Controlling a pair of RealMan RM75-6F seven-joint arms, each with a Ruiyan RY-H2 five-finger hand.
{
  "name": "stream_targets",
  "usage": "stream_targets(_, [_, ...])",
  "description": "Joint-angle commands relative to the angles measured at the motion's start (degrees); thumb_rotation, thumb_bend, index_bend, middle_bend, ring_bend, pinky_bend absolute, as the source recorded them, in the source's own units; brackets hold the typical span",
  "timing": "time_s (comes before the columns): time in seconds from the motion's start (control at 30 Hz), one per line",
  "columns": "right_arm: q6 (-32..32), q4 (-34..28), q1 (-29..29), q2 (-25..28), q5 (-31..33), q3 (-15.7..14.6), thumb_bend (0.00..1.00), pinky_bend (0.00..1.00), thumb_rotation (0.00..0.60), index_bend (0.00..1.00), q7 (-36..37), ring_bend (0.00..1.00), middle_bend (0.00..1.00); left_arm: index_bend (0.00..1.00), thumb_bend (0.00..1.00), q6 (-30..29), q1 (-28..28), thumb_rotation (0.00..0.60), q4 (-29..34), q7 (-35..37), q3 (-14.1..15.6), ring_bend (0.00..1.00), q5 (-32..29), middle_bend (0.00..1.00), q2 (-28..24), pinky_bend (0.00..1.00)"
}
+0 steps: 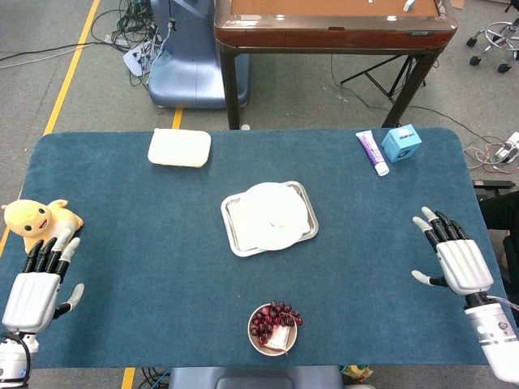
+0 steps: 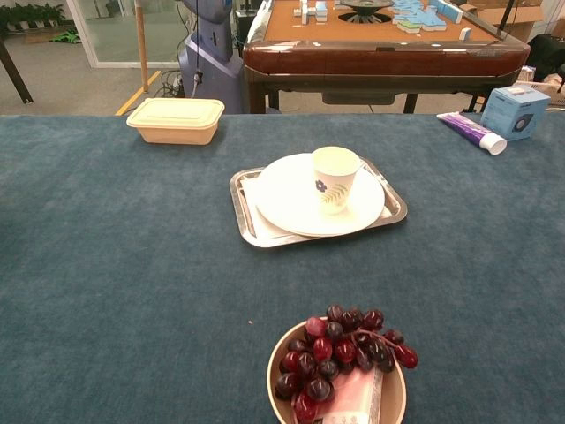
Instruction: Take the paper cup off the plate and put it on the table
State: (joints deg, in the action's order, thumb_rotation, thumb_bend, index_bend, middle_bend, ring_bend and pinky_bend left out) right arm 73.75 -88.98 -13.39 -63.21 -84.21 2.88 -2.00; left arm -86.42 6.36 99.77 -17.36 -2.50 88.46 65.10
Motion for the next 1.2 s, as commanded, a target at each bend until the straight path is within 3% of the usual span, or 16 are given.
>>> stream_targets(0.03, [-0.5,0.3,-0.2,-0.1,0.4,0.1,0.14,0.12,0.6,0.0,-0.2,0.0,0.06,0.0,0.32,0.0,0.0,0.6,0.0,0.1,-0.1,0.0,-0.2,0.0,-0.1,0.0])
stream_targets(0.53, [-0.8,0.0,-0.4,-0.2,0.7,0.3,0.14,0.12,0.6,0.0,-0.3,0.0,0.06,0.0,0.32,-0.3,-0.1,0.6,-0.4,0.6,0.0,0.0,-0.1,0.0,-0.2,0.0])
stream_targets(0.8, [-3.8,-0.3,-2.1,1.1,0.4,0.5,0.14,0.12,0.6,0.0,4.7,0.0,0.06,0.0,0.32,-0.3,-0.1,0.6,0.2,0.5,-0.4,0.0,-0.8,0.0,-0.3,0.0])
stream_targets(1.2, [-21.1,-2.2,-14.1,2.9,9.0,6.1,0.14,0.12,0.6,0.0,2.4,0.0,0.06,0.0,0.32,-0.3,-0.1,0.6,0.2,3.3,-0.8,0.0,-1.4,0.0,-1.3,0.0])
